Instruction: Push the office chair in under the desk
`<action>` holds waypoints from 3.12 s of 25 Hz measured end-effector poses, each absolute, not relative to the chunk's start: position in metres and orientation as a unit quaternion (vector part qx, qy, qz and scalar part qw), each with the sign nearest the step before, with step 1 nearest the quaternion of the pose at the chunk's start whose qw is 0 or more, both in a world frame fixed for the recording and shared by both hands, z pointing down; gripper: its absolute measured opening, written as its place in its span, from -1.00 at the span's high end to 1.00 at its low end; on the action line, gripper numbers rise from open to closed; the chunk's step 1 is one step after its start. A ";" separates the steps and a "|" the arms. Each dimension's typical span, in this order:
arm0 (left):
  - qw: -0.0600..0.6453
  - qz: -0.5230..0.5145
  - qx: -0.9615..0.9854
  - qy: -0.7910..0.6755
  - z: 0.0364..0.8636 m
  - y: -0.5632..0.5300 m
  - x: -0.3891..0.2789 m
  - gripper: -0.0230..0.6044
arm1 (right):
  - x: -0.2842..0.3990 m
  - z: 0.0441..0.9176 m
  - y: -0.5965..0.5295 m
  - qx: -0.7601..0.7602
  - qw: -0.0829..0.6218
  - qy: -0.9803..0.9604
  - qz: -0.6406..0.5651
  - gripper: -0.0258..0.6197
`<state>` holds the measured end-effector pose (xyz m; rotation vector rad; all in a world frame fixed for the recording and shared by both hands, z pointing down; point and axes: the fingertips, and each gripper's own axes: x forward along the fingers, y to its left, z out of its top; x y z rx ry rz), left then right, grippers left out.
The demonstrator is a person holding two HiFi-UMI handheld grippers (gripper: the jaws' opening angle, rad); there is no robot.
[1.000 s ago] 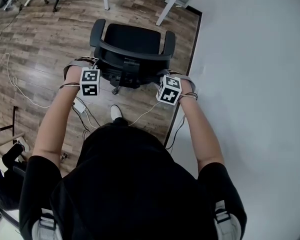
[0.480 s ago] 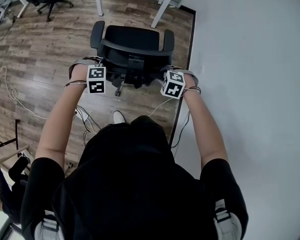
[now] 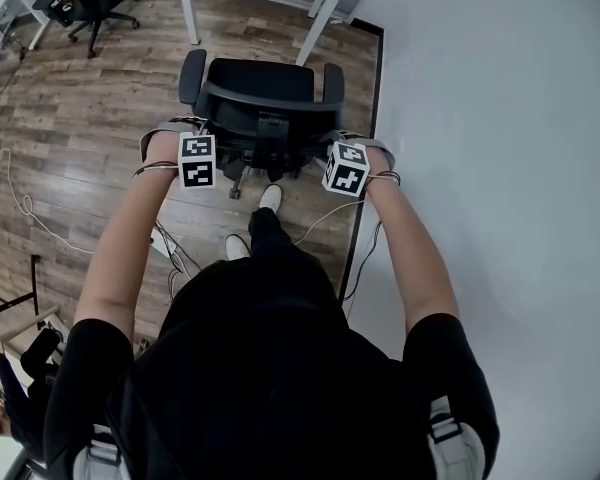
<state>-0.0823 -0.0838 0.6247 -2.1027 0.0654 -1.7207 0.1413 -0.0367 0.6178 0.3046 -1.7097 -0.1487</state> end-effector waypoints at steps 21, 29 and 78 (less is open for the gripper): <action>0.200 -0.627 -0.752 0.035 0.632 -0.174 -0.072 0.68 | 0.154 0.624 -0.131 0.145 0.639 -0.750 -0.093 0.59; 0.196 -0.629 -0.751 0.037 0.635 -0.214 -0.070 0.67 | 0.155 0.629 -0.171 0.147 0.633 -0.754 -0.099 0.60; 0.231 -0.626 -0.745 -0.013 0.635 -0.464 -0.130 0.68 | 0.085 0.626 -0.391 0.180 0.622 -0.760 -0.047 0.62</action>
